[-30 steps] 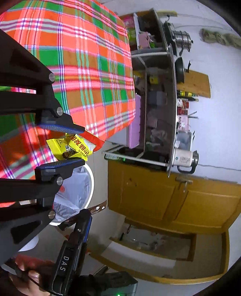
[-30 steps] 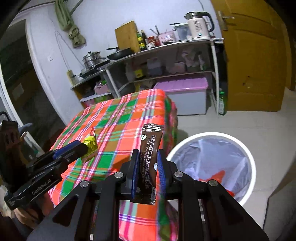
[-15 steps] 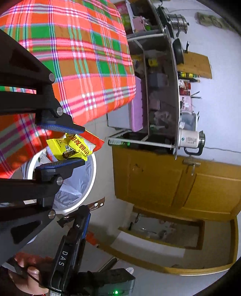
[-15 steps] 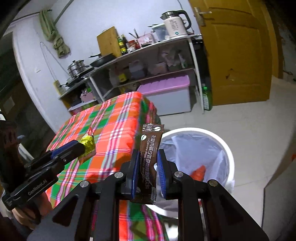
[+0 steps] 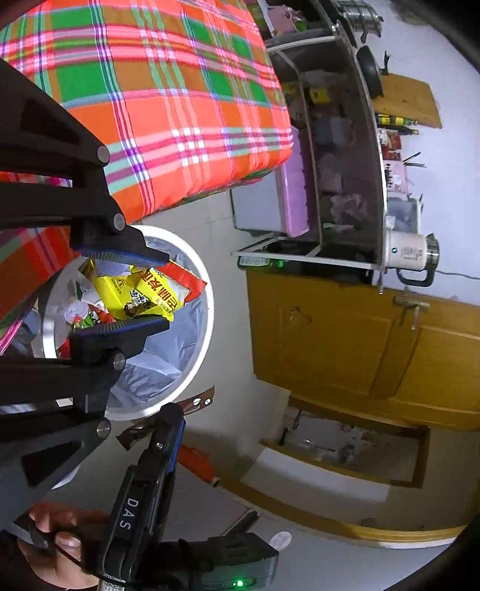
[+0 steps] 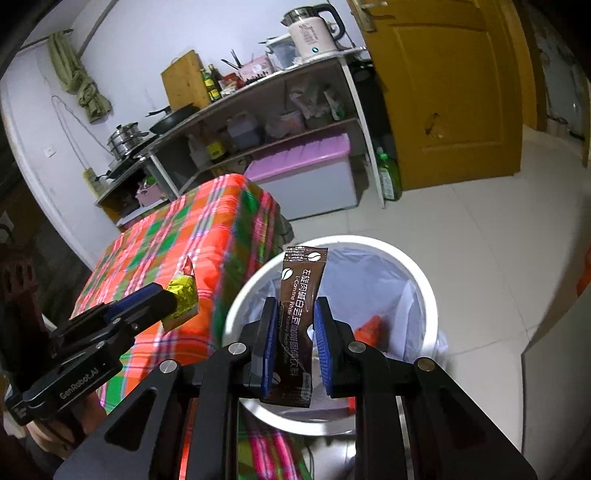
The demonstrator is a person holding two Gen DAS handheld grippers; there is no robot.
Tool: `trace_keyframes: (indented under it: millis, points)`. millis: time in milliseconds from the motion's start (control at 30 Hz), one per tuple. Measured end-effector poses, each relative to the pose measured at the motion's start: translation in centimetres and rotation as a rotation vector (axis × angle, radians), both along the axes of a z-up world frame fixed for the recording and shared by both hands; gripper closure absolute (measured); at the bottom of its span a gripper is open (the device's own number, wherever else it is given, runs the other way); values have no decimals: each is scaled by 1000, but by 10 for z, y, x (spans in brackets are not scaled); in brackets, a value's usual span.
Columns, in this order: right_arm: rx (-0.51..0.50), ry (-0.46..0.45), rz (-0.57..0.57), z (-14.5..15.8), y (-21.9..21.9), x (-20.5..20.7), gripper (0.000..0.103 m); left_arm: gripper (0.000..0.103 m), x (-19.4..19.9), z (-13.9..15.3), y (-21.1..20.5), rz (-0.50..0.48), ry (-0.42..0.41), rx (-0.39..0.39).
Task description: Collect trash
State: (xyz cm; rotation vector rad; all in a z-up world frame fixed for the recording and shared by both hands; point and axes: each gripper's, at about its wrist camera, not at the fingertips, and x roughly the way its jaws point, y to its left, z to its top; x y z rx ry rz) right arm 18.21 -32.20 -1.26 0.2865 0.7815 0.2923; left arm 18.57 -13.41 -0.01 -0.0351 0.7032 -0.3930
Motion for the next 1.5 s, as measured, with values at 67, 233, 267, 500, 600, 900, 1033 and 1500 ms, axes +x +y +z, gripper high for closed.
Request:
trace_keyframes:
  millis: [67, 233, 267, 500, 600, 900, 1033, 1500]
  points:
    - [1, 15, -4, -6, -3, 4, 82, 75, 5, -7, -2, -5, 17, 2]
    - [-3, 59, -10, -19, -8, 12, 81, 73, 19, -20, -9, -14, 58, 0]
    - [-3, 67, -12, -22, -8, 13, 81, 72, 22, -23, -9, -16, 71, -3]
    - [-17, 115, -16, -39, -11, 23, 73, 68, 37, -41, -14, -15, 127, -5]
    - [-16, 116, -17, -43, -14, 24, 65, 67, 39, -45, -16, -17, 134, -10]
    - [-25, 85, -21, -32, -13, 19, 65, 66, 34, -36, -11, -13, 108, -28]
    - [-34, 46, -23, -16, -9, 9, 65, 66, 22, -23, -5, -9, 74, -28]
    - [-87, -105, 29, 30, 18, -45, 65, 66, -38, 22, 16, 16, -56, -23]
